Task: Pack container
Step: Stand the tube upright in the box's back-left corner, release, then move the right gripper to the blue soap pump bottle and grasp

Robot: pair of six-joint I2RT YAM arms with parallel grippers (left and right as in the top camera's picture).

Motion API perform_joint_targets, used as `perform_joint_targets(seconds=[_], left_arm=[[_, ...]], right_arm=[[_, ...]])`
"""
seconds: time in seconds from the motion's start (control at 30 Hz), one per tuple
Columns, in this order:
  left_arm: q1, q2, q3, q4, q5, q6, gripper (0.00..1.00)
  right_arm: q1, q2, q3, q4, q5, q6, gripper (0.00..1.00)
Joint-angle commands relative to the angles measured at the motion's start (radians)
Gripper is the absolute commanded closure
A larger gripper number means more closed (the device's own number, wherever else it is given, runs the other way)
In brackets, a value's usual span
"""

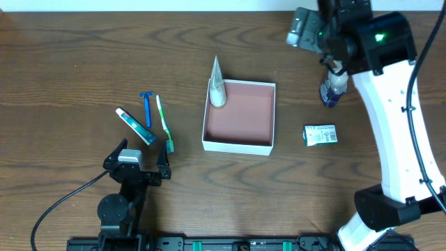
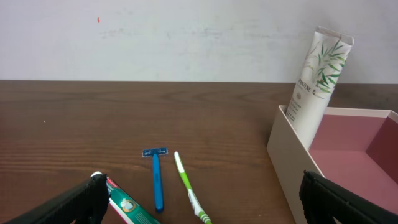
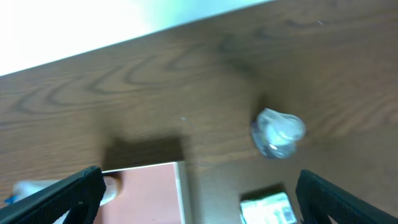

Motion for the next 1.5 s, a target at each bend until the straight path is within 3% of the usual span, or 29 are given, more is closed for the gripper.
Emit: perform_joint_targets(seconds=[0.0,0.3,0.73,1.07,1.47], left_arm=[[-0.004,-0.006,-0.02,-0.029,-0.008,0.0,0.02],[-0.004,-0.006,-0.02,-0.029,-0.008,0.0,0.02],[-0.004,-0.006,-0.02,-0.029,-0.008,0.0,0.02],[-0.004,-0.006,-0.02,-0.029,-0.008,0.0,0.02],[-0.004,-0.006,-0.02,-0.029,-0.008,0.0,0.02]], right_arm=[[-0.032,0.006,-0.001,-0.018,-0.02,-0.019,0.01],[-0.037,0.012,-0.034,-0.04,-0.008,0.09,0.01],[-0.046,0.012,-0.061,-0.193,-0.05,0.024,0.01],[-0.046,0.012,-0.132,-0.088,0.045,0.013,0.01],[-0.065,0.012,-0.161,-0.118,0.102,-0.005,0.01]])
